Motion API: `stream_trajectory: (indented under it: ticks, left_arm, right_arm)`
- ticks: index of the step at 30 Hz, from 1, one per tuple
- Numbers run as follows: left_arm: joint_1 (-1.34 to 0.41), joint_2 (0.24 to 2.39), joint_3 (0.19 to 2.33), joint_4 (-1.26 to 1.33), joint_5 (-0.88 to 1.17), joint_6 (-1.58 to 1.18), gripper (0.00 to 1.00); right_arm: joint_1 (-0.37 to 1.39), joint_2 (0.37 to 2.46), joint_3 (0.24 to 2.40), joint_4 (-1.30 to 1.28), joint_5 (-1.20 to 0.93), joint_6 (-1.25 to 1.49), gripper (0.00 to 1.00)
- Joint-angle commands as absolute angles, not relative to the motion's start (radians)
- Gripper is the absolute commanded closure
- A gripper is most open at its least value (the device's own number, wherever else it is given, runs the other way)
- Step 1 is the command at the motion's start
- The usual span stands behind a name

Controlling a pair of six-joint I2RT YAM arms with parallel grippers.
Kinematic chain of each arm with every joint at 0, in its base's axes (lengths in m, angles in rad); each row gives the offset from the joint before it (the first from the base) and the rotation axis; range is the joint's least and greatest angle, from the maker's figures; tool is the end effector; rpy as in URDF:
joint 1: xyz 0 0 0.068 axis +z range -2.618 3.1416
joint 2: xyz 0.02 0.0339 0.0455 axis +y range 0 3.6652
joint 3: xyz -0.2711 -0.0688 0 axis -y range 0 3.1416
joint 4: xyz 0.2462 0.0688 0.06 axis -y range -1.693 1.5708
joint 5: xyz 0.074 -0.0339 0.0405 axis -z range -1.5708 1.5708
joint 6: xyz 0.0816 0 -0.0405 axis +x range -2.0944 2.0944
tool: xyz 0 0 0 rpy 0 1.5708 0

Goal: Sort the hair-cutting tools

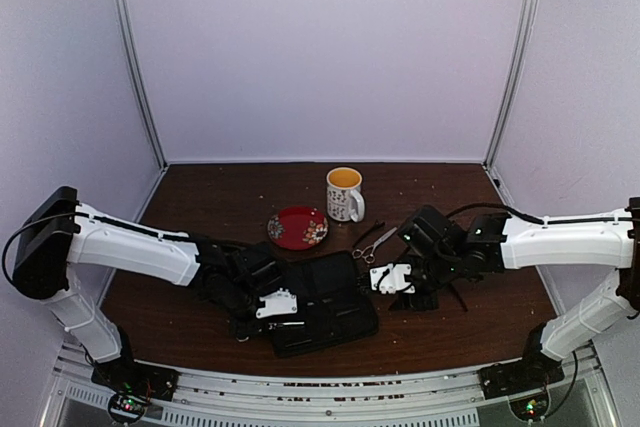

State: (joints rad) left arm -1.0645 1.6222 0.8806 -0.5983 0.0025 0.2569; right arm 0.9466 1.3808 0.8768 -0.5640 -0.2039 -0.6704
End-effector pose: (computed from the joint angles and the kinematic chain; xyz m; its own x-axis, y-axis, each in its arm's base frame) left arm 0.1412 -0.2551 0.1107 -0.2343 0.9465 -0.2220 0.9661 0.2522 0.0558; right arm 0.1546 0.2430 0.1785 0.1279 -0.8635 -0.4878 -0.9855 -0.0553 -0.1604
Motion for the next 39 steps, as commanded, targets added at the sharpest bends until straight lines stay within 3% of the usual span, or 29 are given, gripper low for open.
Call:
stream_trajectory:
  ticks: [1, 9, 20, 39]
  left_arm:
    - [-1.069, 1.618, 0.906, -0.601, -0.001, 0.243, 0.93]
    - [-1.069, 1.644, 1.023, -0.773, -0.091, 0.171, 1.00]
    - [-1.069, 1.711, 1.192, -1.076, -0.070, 0.089, 1.00]
    - [-1.106, 1.835, 1.257, -1.065, -0.018, 0.041, 1.00]
  right_arm:
    - [0.943, 1.385, 0.868, -0.551, -0.187, -0.673, 0.59]
    - [0.943, 1.373, 0.847, -0.523, -0.207, -0.676, 0.59]
    - [0.899, 1.378, 0.825, -0.497, -0.239, -0.674, 0.58]
    - [0.771, 1.352, 0.857, -0.531, -0.345, -0.643, 0.58]
